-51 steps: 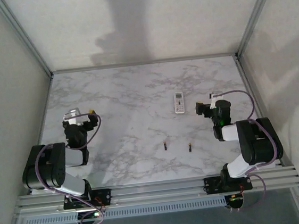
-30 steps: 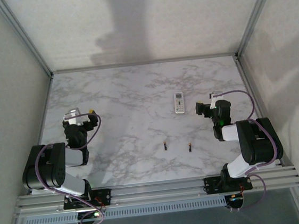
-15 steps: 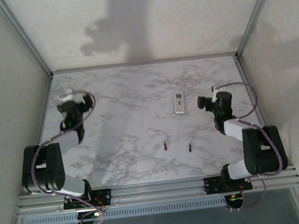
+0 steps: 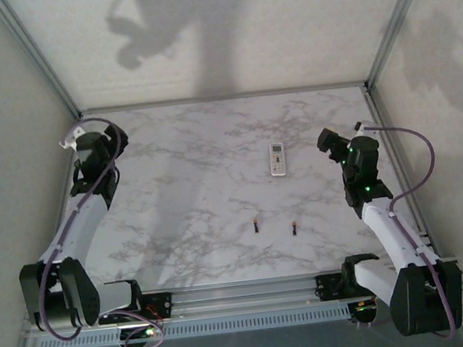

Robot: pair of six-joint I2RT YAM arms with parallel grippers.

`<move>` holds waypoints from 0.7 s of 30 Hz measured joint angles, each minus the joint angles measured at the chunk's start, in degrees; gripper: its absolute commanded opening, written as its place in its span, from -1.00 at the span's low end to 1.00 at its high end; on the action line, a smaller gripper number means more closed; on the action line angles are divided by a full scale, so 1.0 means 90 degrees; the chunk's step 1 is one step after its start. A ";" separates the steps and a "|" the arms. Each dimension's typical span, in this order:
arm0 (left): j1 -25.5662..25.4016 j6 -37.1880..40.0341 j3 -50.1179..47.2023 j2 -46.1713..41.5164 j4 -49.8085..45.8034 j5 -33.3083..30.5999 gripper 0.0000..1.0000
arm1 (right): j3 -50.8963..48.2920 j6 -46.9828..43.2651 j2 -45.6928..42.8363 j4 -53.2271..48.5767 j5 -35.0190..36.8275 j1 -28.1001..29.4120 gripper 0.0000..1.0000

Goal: Load the batteries into the remote control

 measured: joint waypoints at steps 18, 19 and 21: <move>-0.3429 -0.0500 -0.1746 -0.0551 0.1018 -0.0699 0.99 | 0.0933 0.0044 0.1540 -0.1489 -0.0381 0.1353 0.98; -0.3558 -0.0454 -0.1751 -0.0488 0.1061 -0.0806 0.99 | 0.0984 0.0019 0.1664 -0.1562 -0.0304 0.1467 0.98; -0.3750 -0.0364 -0.1780 -0.0384 0.1146 -0.0947 0.99 | 0.1112 -0.0036 0.1936 -0.1710 -0.0102 0.1671 0.98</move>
